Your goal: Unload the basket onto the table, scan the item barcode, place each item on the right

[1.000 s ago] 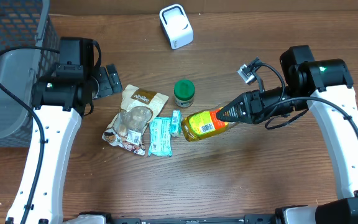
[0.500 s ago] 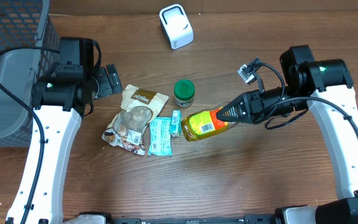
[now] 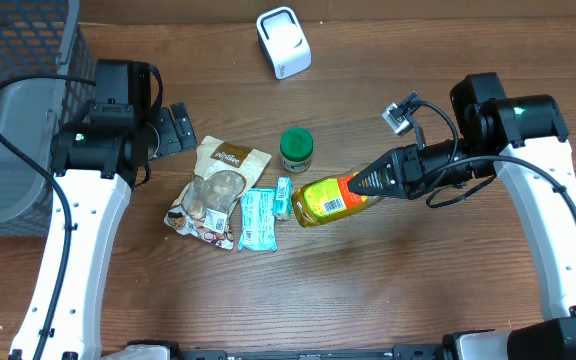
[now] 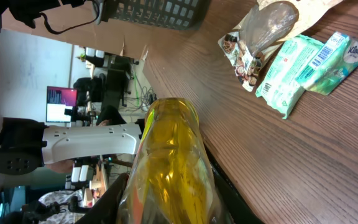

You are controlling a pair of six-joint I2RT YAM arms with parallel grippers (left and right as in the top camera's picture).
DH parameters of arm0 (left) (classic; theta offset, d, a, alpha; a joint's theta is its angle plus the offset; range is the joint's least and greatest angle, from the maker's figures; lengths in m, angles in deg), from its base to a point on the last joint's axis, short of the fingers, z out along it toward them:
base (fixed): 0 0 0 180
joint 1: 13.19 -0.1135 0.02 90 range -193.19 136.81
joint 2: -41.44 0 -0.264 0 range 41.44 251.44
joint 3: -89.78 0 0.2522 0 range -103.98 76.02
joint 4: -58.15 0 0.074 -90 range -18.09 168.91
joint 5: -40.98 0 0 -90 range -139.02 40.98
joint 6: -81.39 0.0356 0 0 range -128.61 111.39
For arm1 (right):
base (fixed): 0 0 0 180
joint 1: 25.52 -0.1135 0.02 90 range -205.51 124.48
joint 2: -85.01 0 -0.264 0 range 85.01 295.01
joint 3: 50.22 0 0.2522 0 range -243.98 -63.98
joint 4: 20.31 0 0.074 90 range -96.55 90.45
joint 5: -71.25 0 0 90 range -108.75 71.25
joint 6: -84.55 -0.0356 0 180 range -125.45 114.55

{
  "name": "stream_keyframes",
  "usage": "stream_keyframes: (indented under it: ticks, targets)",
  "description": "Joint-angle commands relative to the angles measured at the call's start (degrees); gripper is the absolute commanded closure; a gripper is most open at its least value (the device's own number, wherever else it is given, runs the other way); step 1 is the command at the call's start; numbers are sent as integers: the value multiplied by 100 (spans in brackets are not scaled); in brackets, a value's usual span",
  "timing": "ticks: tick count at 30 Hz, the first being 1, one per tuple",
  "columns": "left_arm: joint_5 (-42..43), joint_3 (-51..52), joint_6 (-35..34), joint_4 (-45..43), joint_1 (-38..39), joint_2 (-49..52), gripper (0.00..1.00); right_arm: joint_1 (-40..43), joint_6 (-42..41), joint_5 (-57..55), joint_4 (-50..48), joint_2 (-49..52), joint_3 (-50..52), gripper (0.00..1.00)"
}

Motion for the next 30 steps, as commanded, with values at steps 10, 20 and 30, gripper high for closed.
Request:
stream_keyframes:
  ticks: [10, 20, 30]
  targets:
    - [9, -68, 2, -11, 2, -24, 0, -35, 50, 323, 96, -120, 2, 75]
    - [9, -68, 4, -11, 2, -24, 0, -35, 50, 234, 120, -120, 2, 75]
    - [9, -68, 2, -11, 2, -24, 0, -35, 52, 125, 133, -120, 2, 75]
